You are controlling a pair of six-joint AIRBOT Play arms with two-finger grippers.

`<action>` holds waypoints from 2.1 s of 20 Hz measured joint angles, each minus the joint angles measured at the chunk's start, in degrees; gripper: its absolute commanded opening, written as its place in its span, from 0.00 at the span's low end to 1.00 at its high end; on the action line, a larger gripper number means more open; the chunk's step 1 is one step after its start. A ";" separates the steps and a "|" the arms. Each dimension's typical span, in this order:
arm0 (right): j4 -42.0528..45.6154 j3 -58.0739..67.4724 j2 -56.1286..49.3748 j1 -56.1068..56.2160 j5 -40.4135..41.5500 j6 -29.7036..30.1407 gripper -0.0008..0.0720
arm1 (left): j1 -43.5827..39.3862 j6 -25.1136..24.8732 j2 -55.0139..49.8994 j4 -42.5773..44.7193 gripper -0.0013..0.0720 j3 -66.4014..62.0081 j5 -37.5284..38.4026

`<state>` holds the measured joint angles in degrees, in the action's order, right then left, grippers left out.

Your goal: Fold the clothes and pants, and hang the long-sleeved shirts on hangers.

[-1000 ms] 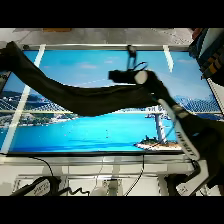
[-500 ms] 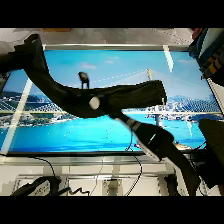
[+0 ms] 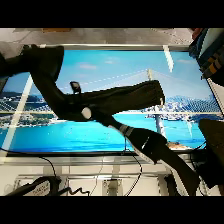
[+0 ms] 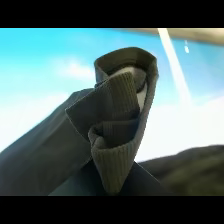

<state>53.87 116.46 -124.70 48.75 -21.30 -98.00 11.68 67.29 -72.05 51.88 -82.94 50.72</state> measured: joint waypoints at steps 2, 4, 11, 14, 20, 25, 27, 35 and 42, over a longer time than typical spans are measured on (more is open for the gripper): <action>0.22 0.00 0.90 -3.89 -3.26 -0.09 0.06 | -0.74 1.84 -3.82 -0.02 0.03 0.46 5.11; 0.26 0.00 2.01 -8.15 -6.99 -0.11 0.06 | -2.40 2.99 -7.37 0.00 0.03 2.16 8.81; 0.48 0.00 6.69 -20.70 -19.89 0.02 0.06 | -14.53 3.98 -16.09 -5.92 0.03 12.37 8.31; 0.85 0.00 8.20 -23.26 -23.82 0.85 0.06 | -19.10 3.21 -17.53 -7.34 0.31 13.84 6.64; 1.53 0.02 9.60 -24.61 -27.93 3.61 0.06 | -19.82 2.91 -17.22 -8.48 0.93 14.60 8.31; 3.08 0.00 9.77 -24.79 -29.83 4.44 0.06 | -12.07 0.04 -11.02 -7.98 0.85 14.67 9.51; 3.78 0.00 9.79 -24.79 -30.32 4.57 0.06 | -6.58 -0.96 -8.20 -5.53 0.84 14.71 10.29; 6.03 0.00 9.81 -24.81 -31.74 4.70 0.06 | 12.17 -8.63 -9.77 -0.37 0.87 20.24 15.34; 6.32 0.00 9.81 -24.79 -31.89 4.72 0.06 | 12.22 -16.59 -19.78 -6.78 0.90 21.90 9.03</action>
<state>60.18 116.46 -114.89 23.97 -53.19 -93.27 23.90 50.70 -91.83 45.10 -61.04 59.75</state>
